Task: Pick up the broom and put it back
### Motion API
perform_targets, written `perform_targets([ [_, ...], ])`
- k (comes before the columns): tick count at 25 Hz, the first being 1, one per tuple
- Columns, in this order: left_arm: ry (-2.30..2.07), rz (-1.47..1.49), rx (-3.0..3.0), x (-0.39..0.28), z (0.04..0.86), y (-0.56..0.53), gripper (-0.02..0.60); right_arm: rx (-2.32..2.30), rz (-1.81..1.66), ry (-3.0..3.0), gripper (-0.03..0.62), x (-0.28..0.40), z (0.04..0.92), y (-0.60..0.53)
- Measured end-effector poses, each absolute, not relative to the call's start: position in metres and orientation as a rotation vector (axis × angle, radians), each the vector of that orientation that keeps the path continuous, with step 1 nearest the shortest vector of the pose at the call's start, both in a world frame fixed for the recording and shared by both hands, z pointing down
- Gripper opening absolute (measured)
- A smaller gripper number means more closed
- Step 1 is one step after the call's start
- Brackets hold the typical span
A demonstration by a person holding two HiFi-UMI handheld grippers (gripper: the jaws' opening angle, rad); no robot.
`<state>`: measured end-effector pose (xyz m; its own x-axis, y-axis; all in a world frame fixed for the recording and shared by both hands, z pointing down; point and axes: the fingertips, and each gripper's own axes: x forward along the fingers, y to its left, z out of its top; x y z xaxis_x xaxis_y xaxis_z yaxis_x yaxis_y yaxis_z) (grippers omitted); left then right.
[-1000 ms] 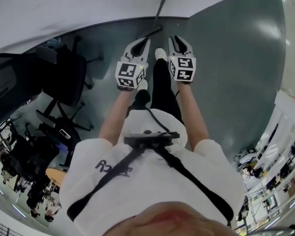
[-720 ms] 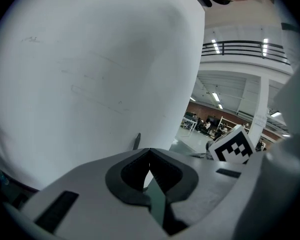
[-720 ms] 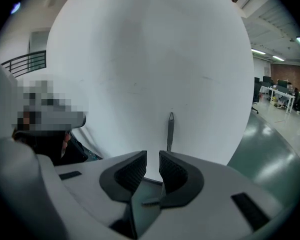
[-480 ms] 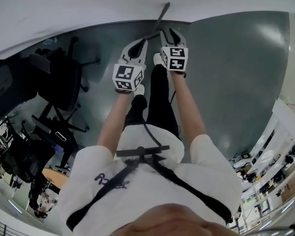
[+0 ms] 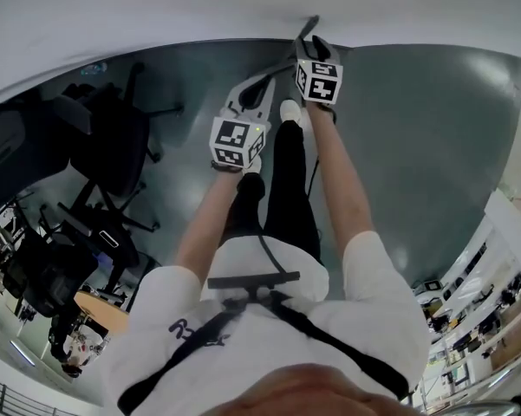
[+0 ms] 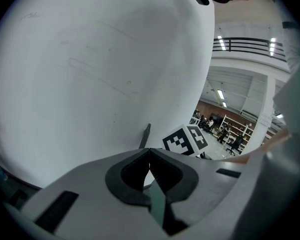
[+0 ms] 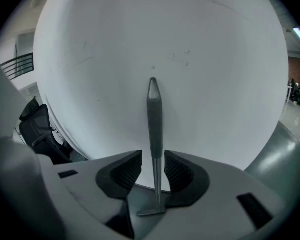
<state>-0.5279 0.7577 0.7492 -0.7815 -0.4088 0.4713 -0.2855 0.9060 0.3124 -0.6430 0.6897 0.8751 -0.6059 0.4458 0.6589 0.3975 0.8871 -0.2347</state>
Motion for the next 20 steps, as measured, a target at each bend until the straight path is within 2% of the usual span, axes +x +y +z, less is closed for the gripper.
perform_targets([
  [15, -2.512, -0.295, 0.410, -0.506, 0.756, 0.790, 0.012, -0.516, 0.190, -2.307, 0.107, -0.669, 0.908, 0.703],
  [20, -2.521, -0.315, 0.410, -0.479, 0.745, 0.792, 0.012, -0.501, 0.131, -2.302, 0.106, -0.632, 0.895, 0.696],
])
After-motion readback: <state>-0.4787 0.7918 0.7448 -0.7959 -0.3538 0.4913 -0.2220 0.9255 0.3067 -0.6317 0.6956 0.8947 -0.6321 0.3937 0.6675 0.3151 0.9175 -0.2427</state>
